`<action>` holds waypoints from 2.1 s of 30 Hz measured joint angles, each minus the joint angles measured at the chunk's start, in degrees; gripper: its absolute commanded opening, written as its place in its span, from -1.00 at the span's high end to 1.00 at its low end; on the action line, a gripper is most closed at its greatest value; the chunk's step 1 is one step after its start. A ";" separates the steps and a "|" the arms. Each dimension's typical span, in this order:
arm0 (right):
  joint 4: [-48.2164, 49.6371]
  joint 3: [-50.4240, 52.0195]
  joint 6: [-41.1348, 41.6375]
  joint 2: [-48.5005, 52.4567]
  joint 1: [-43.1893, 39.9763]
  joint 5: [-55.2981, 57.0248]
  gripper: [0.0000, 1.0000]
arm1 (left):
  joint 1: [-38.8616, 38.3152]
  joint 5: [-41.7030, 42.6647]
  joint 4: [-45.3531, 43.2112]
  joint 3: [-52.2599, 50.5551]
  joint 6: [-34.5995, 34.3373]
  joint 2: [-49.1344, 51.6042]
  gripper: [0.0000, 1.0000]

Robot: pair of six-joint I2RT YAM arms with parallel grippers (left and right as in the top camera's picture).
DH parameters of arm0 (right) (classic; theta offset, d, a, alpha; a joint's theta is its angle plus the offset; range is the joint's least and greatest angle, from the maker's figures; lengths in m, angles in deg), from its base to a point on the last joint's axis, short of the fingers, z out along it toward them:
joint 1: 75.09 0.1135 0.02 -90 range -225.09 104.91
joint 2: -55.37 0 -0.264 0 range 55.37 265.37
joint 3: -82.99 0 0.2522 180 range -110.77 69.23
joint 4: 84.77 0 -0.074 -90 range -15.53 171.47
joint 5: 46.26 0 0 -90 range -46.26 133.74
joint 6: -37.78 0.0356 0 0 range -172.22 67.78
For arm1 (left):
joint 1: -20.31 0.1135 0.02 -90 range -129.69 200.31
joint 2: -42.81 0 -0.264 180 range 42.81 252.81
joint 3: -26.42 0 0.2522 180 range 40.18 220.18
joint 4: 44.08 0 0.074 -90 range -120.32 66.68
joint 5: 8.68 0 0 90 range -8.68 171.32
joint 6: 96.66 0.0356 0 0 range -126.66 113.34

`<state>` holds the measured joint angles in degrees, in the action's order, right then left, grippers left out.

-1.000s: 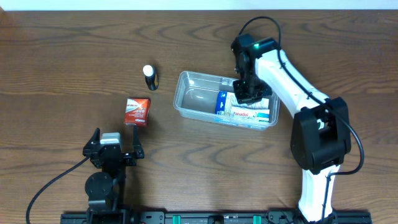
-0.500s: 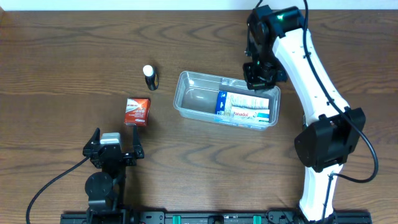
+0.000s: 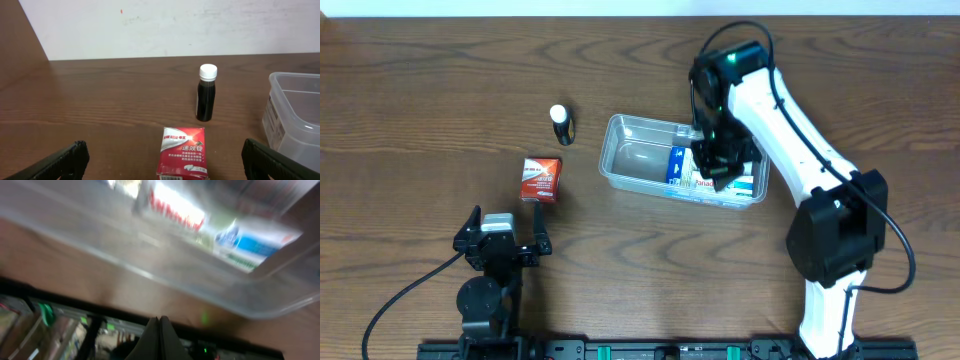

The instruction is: Pack container

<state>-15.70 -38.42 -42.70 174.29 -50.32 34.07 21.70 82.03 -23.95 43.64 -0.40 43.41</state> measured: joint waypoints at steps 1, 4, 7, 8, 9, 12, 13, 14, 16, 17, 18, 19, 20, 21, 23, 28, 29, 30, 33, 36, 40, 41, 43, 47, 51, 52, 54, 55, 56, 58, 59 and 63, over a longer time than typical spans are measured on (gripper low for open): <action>0.22 2.03 -0.15 -1.16 0.13 0.00 0.97 | 0.00 0.00 0.00 0.00 0.00 0.00 -0.96; 2.25 8.37 -0.48 -5.84 0.22 -0.09 0.97 | 0.00 0.00 0.00 0.00 0.00 0.00 -0.96; 5.20 14.01 -0.57 -11.41 0.22 -0.17 0.97 | 0.00 0.00 -0.02 0.00 0.00 0.00 -0.96; 6.45 15.80 -0.46 -13.27 0.22 -0.15 0.97 | 0.00 0.00 0.00 0.00 0.00 0.00 -0.96; 7.78 17.86 -0.13 -15.28 0.22 -0.15 0.97 | 0.00 0.00 0.00 0.00 0.00 -0.02 -0.96; 11.89 23.28 1.01 -19.45 0.22 -0.11 0.97 | 0.00 0.00 0.00 0.00 0.00 0.00 -0.96; 13.29 24.85 1.55 -20.24 0.22 -0.02 0.97 | 0.00 0.00 0.00 0.00 0.00 -0.02 -0.96; 15.08 26.73 2.32 -20.92 0.22 0.37 0.97 | 0.00 0.00 -0.02 0.00 0.00 -0.02 -0.96; 17.35 29.59 3.80 -21.16 0.22 1.20 0.97 | 0.00 0.00 -0.02 0.00 0.00 0.00 -0.96; 18.51 31.10 4.50 -21.14 0.22 1.77 0.97 | 0.00 0.00 0.00 0.00 0.00 0.00 -0.96; 19.80 32.39 5.07 -21.14 0.20 2.05 0.97 | 0.00 0.00 0.00 0.00 0.00 0.00 -0.96; 20.83 33.42 5.49 -21.14 0.20 2.49 0.98 | 0.00 0.00 0.00 0.00 0.00 -0.02 -0.96; 21.59 34.14 5.86 -21.14 0.20 2.78 0.97 | 0.00 0.00 -0.02 -0.02 0.00 -0.02 -0.96; 22.25 34.47 6.12 -21.14 0.15 2.95 0.98 | 0.00 0.00 0.00 0.00 0.00 -0.02 -0.96; 23.58 34.67 6.78 -21.14 -0.04 3.58 0.97 | 0.00 0.00 -0.02 0.00 0.00 -0.02 -0.96; 24.33 34.67 9.25 -21.14 -1.42 7.87 0.97 | 0.00 0.00 -0.02 0.00 0.00 -0.02 -0.96; 24.39 34.67 9.60 -21.14 -2.01 8.81 0.98 | 0.00 0.00 0.00 0.00 0.00 -0.02 -0.96; 24.55 34.67 9.81 -21.14 -2.54 9.77 0.97 | 0.00 0.00 -0.02 0.00 0.00 0.00 -0.96; 25.86 34.67 10.45 -21.14 -3.78 11.78 0.97 | 0.00 0.00 0.00 0.00 0.00 -0.02 -0.96; 27.32 34.67 10.67 -21.14 -4.20 12.66 0.97 | 0.00 0.00 -0.02 0.00 0.00 -0.02 -0.96; 30.23 34.67 10.67 -21.14 -4.20 13.14 0.98 | 0.00 0.00 0.00 0.00 0.00 0.00 -0.96; 30.99 34.67 10.69 -21.14 -4.20 13.18 0.97 | 0.00 0.00 0.00 0.00 0.00 -0.02 -0.96; 32.22 34.67 10.67 -21.14 -4.20 13.22 0.97 | 0.00 0.00 0.00 0.00 0.00 -0.02 -0.96; 34.10 34.67 10.67 -21.14 -4.20 13.38 0.97 | 0.00 0.00 -0.02 0.00 0.00 -0.02 -0.96; 34.14 34.67 10.64 -21.14 -4.31 13.35 0.98 | 0.00 0.00 -0.02 0.00 0.00 0.00 -0.96; 33.99 34.67 10.64 -21.14 -4.42 13.33 0.97 | 0.00 0.00 0.00 0.00 0.00 -0.02 -0.96; 32.85 34.67 10.43 -21.16 -5.03 13.11 0.98 | 0.00 0.00 -0.02 0.00 0.00 0.00 -0.96; 31.89 34.67 10.38 -21.20 -5.68 13.11 0.98 | 0.00 0.00 0.00 0.00 0.00 -0.02 -0.96; 31.12 34.67 10.34 -21.40 -6.47 13.11 0.98 | 0.00 0.00 -0.02 0.00 0.00 -0.02 -0.96; 29.77 34.67 10.01 -22.62 -9.01 13.16 0.98 | 0.00 0.00 -0.02 0.00 0.00 0.00 -0.96; 29.20 34.67 9.73 -23.63 -10.36 13.09 0.98 | 0.00 0.00 0.00 0.00 0.00 0.00 -0.96; 26.80 34.64 8.41 -30.67 -17.66 13.16 0.97 | 0.00 0.00 0.00 0.00 0.00 -0.02 -0.96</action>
<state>11.10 -3.78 -34.29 143.62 -67.98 47.23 21.70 82.03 -23.95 43.64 -0.40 43.39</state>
